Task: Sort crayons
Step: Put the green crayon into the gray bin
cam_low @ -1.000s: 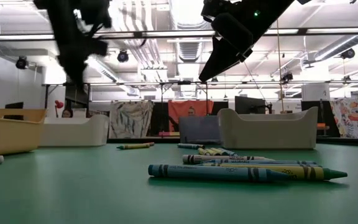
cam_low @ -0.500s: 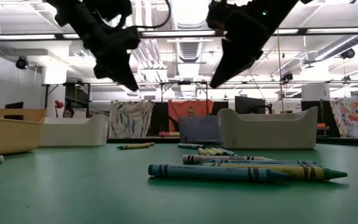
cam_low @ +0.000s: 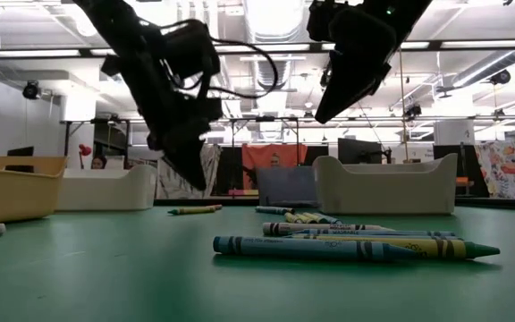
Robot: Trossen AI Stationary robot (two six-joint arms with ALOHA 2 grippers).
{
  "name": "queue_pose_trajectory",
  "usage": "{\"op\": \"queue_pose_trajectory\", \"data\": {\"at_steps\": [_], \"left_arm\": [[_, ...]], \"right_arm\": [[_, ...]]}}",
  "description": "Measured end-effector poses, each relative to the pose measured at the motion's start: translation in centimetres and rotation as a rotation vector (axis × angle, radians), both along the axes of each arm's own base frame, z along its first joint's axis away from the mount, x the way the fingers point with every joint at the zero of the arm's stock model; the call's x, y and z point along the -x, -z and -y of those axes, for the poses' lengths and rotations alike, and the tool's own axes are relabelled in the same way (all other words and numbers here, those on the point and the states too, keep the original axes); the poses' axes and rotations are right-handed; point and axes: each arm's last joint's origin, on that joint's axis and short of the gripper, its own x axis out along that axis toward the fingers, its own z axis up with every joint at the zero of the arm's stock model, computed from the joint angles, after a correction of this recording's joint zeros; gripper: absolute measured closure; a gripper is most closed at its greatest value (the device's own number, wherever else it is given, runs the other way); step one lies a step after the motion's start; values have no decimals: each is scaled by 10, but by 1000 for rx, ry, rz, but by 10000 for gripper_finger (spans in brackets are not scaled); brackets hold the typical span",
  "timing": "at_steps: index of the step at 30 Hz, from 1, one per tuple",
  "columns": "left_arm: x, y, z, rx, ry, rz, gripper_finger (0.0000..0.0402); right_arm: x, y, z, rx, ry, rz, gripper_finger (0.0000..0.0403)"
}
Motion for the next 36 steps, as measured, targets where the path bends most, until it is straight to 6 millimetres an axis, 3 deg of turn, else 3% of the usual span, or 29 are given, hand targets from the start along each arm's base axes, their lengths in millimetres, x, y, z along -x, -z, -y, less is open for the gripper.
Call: {"op": "queue_pose_trajectory", "data": {"at_steps": [8, 19, 24, 32, 36], "left_arm": [[-2, 19, -1, -46, -23, -84, 262], [-3, 33, -2, -44, -47, -123, 257], [0, 40, -2, -33, -60, -137, 289], [1, 41, -1, -19, -76, -126, 387], [2, 34, 2, -36, -65, -105, 393]], "right_arm": [[0, 0, 0, 8, -11, -2, 330], [-2, -1, 0, 22, -35, 13, 330], [-2, -1, 0, 22, -35, 13, 330], [-2, -1, 0, 23, -36, 13, 330], [-2, -1, 0, 30, -45, 10, 330]]}}
